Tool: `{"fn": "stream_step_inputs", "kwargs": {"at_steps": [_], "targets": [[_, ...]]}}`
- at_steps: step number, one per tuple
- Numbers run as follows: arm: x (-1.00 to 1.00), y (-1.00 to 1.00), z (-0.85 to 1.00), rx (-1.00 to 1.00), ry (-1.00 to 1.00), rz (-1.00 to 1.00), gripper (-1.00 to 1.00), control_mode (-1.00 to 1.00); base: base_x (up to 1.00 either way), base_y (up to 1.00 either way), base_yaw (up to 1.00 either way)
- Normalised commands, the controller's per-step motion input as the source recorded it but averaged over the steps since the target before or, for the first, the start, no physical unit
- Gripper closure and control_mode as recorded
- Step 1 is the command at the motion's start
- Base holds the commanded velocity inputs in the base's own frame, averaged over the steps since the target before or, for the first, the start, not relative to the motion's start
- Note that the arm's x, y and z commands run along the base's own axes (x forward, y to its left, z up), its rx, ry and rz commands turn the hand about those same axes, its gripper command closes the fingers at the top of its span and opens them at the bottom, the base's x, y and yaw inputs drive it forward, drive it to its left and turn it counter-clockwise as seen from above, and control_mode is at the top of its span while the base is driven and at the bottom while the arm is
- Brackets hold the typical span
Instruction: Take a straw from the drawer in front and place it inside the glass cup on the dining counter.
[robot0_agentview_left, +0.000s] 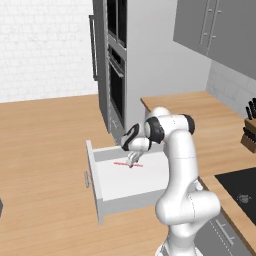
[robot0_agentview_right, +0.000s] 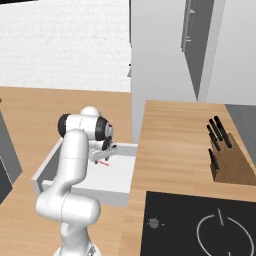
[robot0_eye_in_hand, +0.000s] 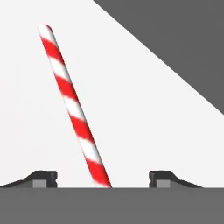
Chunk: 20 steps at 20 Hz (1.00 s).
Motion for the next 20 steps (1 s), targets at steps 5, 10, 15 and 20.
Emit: {"fn": "stream_step_inputs", "kwargs": {"at_steps": [5,10,15,20], "targets": [[0.0,0.24,-0.45,-0.08,0.0,0.02,-1.0,-1.0,0.0,0.0,0.0],[0.0,0.25,-0.64,-0.15,-0.05,0.03,-1.0,-1.0,0.0,0.0,0.0],[0.0,0.21,-0.73,-0.18,-0.15,0.04,1.0,-1.0,0.0,0.0,0.0],[0.0,0.07,-0.54,-0.07,-0.06,0.04,1.0,-1.0,0.0,0.0,0.0]]}}
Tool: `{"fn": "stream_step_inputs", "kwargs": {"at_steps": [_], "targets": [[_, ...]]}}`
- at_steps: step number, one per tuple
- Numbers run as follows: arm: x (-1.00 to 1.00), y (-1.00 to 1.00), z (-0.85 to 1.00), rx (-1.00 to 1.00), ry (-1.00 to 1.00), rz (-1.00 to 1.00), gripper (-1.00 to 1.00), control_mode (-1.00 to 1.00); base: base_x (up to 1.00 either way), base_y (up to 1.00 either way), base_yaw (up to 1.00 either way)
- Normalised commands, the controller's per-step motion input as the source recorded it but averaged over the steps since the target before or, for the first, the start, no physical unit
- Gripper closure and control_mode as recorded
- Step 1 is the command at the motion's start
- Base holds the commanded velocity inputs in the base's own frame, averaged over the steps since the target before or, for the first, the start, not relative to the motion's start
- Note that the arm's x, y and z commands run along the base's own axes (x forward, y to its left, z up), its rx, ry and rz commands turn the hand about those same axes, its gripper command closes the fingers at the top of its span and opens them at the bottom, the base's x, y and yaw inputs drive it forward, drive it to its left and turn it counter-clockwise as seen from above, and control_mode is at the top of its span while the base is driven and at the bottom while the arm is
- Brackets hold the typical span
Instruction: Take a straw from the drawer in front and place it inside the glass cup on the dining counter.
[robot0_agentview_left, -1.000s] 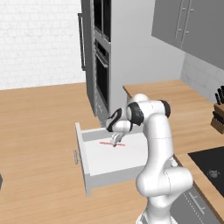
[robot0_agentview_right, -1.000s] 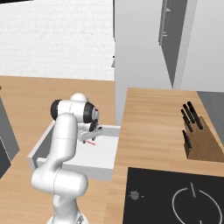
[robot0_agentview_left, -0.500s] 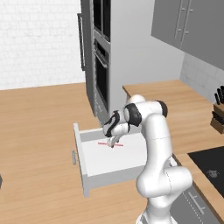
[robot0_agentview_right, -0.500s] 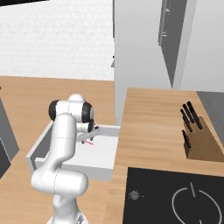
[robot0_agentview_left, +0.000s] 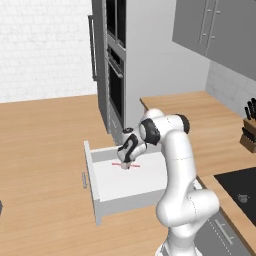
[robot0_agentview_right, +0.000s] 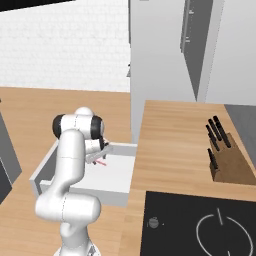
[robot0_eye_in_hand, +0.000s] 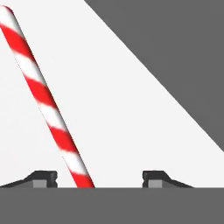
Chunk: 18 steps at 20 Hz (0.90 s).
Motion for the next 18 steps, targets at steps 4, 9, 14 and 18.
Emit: {"fn": "stream_step_inputs", "kwargs": {"at_steps": [4,9,14,18], "targets": [[0.0,0.0,-0.23,0.05,-0.02,0.1,1.0,-1.0,0.0,0.0,0.0],[0.0,-0.09,-0.32,0.14,0.0,0.09,1.0,-1.0,0.0,0.0,0.0],[0.0,-0.1,-0.19,0.19,0.0,0.09,1.0,-1.0,0.0,0.0,0.0],[0.0,-0.01,0.0,0.13,0.03,0.05,1.0,-1.0,0.0,0.0,0.0]]}}
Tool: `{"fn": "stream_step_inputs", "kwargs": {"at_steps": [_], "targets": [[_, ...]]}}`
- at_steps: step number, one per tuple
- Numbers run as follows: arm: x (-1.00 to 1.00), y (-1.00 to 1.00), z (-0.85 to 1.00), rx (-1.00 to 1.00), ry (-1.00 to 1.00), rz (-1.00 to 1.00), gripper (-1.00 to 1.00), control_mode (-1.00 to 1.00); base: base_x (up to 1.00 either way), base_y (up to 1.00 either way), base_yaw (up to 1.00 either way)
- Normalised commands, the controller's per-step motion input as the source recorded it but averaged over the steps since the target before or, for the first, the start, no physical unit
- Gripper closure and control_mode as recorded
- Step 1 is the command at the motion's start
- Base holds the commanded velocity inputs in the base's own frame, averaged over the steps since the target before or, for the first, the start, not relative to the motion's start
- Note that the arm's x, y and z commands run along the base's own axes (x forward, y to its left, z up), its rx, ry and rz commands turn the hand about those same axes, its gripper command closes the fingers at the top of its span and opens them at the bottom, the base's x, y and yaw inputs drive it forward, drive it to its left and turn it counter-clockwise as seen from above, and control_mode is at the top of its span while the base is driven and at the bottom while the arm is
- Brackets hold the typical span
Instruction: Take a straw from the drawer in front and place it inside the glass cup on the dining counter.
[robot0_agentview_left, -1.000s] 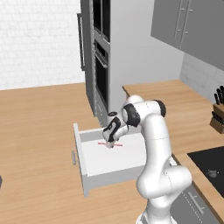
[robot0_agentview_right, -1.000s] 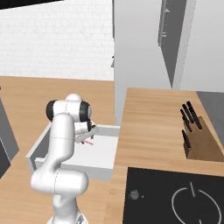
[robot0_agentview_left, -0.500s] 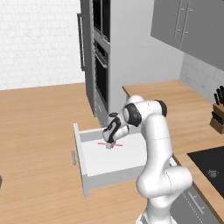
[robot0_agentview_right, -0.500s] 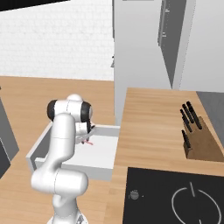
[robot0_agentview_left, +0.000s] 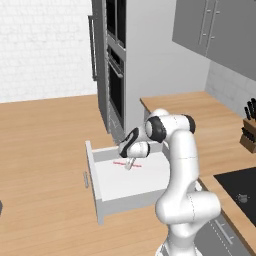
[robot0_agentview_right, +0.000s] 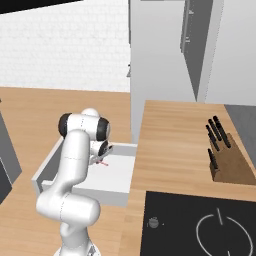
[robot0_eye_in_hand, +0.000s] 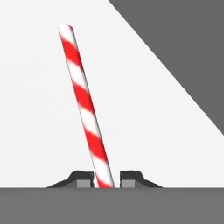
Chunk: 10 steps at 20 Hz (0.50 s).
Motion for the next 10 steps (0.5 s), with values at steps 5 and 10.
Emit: {"fn": "stream_step_inputs", "kwargs": {"at_steps": [5,10], "targets": [[0.0,0.0,0.04,0.05,0.01,0.0,1.0,-1.0,0.0,0.0,0.0],[-0.01,0.01,0.37,-0.02,0.0,0.0,1.0,-1.0,0.0,0.0,0.0]]}}
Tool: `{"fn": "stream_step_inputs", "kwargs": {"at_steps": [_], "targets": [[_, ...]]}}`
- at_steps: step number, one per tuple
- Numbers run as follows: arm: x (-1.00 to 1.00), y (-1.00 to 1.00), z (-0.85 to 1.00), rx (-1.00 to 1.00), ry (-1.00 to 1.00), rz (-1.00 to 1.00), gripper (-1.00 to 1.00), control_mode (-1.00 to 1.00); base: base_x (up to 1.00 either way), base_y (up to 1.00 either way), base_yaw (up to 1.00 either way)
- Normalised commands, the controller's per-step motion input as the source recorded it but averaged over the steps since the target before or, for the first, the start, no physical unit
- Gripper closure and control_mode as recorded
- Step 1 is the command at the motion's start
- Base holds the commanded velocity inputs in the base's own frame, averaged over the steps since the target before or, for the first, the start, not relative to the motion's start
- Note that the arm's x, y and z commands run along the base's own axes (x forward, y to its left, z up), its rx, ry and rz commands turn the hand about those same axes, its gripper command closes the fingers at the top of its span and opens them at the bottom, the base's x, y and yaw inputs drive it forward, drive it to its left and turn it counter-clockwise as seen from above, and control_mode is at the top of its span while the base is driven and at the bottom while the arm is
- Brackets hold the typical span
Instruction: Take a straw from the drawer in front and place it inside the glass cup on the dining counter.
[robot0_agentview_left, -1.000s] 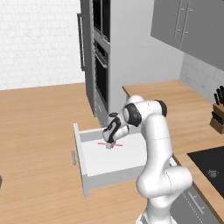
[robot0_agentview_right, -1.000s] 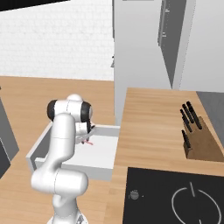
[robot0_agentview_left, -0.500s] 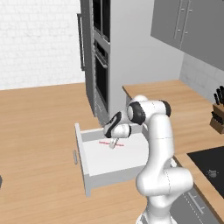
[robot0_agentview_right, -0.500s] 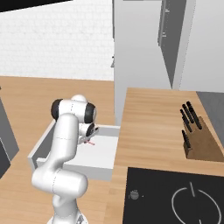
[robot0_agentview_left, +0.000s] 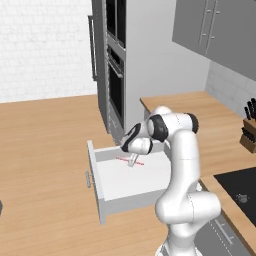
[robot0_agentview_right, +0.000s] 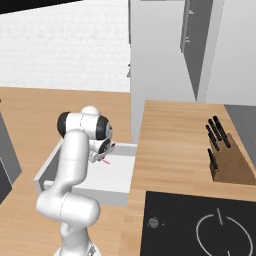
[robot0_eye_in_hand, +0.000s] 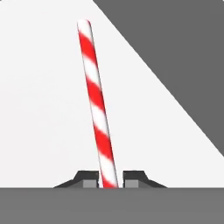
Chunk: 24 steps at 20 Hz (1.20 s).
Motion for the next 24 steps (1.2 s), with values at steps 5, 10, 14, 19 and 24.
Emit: {"fn": "stream_step_inputs", "kwargs": {"at_steps": [5,10,14,19,24], "targets": [[0.0,0.06,0.73,-0.04,-0.01,0.01,1.0,-1.0,0.0,0.0,0.0],[0.0,0.13,0.87,0.0,0.0,0.0,1.0,-1.0,0.0,0.0,0.0],[-0.02,0.2,0.9,0.0,0.0,0.0,1.0,-1.0,0.0,0.0,0.0],[-0.14,0.26,0.9,0.0,0.0,0.0,1.0,-1.0,0.0,0.0,0.0],[-0.24,0.28,0.9,0.0,0.0,0.0,1.0,-1.0,0.0,0.0,0.0]]}}
